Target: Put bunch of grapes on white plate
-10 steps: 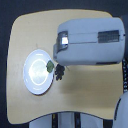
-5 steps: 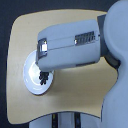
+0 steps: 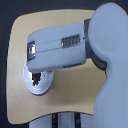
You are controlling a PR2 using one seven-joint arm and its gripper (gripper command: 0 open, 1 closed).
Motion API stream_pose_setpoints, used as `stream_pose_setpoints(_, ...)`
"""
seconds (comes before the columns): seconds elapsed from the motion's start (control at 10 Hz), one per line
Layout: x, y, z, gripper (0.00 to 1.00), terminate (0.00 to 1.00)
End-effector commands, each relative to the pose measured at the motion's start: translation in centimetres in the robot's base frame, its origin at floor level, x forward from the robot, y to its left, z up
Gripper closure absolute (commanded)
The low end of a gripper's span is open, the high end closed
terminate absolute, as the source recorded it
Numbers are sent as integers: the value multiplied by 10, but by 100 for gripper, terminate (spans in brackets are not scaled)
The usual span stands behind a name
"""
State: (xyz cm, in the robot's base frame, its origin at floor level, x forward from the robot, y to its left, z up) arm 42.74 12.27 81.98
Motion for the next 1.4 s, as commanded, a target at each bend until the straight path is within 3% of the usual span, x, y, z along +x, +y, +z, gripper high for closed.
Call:
stream_pose_setpoints(0.0, -17, 34, -49, 100, 0)
stream_pose_setpoints(1.3, -21, 28, -65, 100, 0)
